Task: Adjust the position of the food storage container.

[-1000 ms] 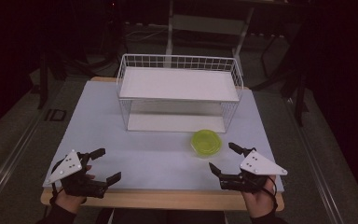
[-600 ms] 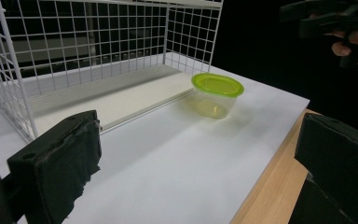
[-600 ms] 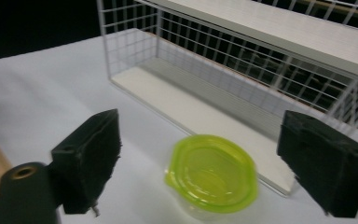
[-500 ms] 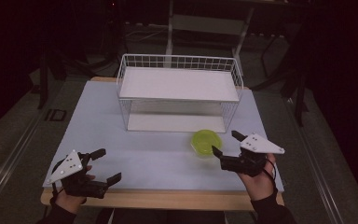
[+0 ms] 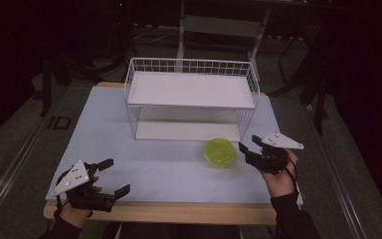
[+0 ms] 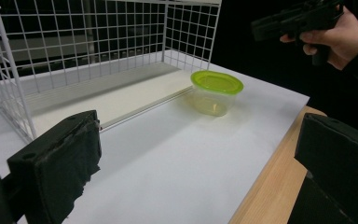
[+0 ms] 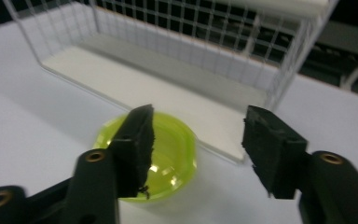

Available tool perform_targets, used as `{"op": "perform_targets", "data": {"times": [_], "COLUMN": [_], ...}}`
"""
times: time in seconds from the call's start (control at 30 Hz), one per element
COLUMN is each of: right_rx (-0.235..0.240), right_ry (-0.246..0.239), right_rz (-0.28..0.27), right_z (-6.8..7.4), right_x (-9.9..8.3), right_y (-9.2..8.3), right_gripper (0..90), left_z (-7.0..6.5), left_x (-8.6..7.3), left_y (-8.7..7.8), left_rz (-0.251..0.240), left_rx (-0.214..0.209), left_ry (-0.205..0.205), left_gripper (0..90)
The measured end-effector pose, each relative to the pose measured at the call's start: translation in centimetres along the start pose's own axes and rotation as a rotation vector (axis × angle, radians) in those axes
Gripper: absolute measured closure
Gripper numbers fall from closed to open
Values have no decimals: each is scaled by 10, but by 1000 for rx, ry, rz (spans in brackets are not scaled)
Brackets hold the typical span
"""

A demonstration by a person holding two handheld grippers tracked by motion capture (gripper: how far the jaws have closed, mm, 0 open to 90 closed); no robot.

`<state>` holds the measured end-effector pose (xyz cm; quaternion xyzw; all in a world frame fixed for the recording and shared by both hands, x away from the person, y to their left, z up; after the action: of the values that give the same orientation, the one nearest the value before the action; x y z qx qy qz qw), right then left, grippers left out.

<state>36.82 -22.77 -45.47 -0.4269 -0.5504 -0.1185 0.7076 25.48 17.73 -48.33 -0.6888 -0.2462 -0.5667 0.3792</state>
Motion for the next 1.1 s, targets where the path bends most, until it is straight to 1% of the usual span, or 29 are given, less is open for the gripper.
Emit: {"op": "perform_targets", "data": {"times": [0.03, 0.07, 0.1, 0.17, 0.2, 0.23, 0.27, 0.3, 0.33, 0.4, 0.43, 0.5, 0.53, 0.57, 0.6, 0.63, 0.67, 0.7, 0.73, 0.77, 0.83, 0.9, 0.93, 1.0, 1.03, 1.07, 1.1], "right_rx": [0, -1, -1, -5, -5, -4, -14, -15, -15, -26, -35, -34, -34, -40, -34, -34, -27, -27, -34, -28, -19, -18, -18, -9, 5, 12, 12], "right_ry": [0, 4, 21, 30, 30, 35, 39, 43, 43, 67, 74, 90, 90, 101, 116, 116, 144, 144, 153, 167, 175, 170, 170, 174, 181, 162, 162], "right_rz": [0, 15, 35, 70, 70, 76, 103, 112, 112, 148, 161, 177, 177, 185, 204, 204, 213, 213, 233, 235, 238, 262, 262, 270, 272, 283, 283], "right_z": [0, -3, -9, -14, -14, -16, -20, -22, -22, -29, -31, -35, -35, -36, -38, -38, -39, -39, -39, -38, -38, -36, -36, -35, -34, -32, -32], "right_x": [0, -3, -9, -16, -16, -18, -23, -25, -25, -33, -36, -41, -41, -45, -52, -52, -59, -59, -66, -68, -70, -75, -75, -78, -79, -80, -80], "right_y": [0, 3, 7, 12, 12, 14, 17, 19, 19, 25, 26, 30, 30, 33, 38, 38, 44, 44, 50, 52, 55, 61, 61, 66, 68, 72, 72], "right_gripper": [454, 454, 572, 634, 634, 688, 728, 764, 764, 847, 853, 897, 897, 897, 898, 898, 899, 899, 899, 900, 900, 900, 900, 900, 900, 900, 900], "left_z": [0, 0, 0, 0, 0, 0, 0, 0, 0, 0, 0, 0, 0, 0, 0, 0, 0, 0, 0, 0, 0, 0, 0, 0, 0, 0, 0], "left_x": [0, 0, 0, 0, 0, 0, 0, 0, 0, -1, -1, 0, -1, -1, 0, 0, -1, -1, 0, 0, 0, 0, 0, 0, 0, 0, 0], "left_y": [0, 0, 0, 0, 0, 0, 0, 0, 0, 0, 0, 0, 1, 1, 0, 0, 0, 0, 0, 0, 0, 0, 0, 0, 0, 0, 0], "left_rz": [0, 0, 2, 4, 3, 5, 6, 6, 6, 7, 7, 7, 8, 8, 6, 6, 7, 7, 6, 4, 3, 1, 0, -1, -1, 1, 1], "left_rx": [0, 0, -1, -2, -3, -1, -3, -1, -1, -1, -1, -1, 0, 1, -1, -1, 1, 1, -1, 0, -3, -3, -3, -2, -2, -2, -3], "left_ry": [0, 0, 1, 0, 0, 2, -1, 1, 1, -1, -1, -1, 1, 1, 1, 1, 3, 3, 3, 3, 0, 0, 2, 2, 3, 3, 3], "left_gripper": [13, 13, 13, 12, 12, 12, 12, 12, 13, 12, 12, 12, 13, 12, 12, 12, 13, 13, 12, 13, 12, 12, 12, 13, 13, 13, 13]}}
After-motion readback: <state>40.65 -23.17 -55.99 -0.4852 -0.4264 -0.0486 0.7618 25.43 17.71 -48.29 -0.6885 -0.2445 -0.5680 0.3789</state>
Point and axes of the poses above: each handheld gripper's, and its own axes: y roughly forward along the jaws, x roughly out of its top, z roughly to its left, the point moved 7 cm from there along y, roughly forward along the jaws, and after that the axes turned 12 degrees about x, right-handed, at the moved point
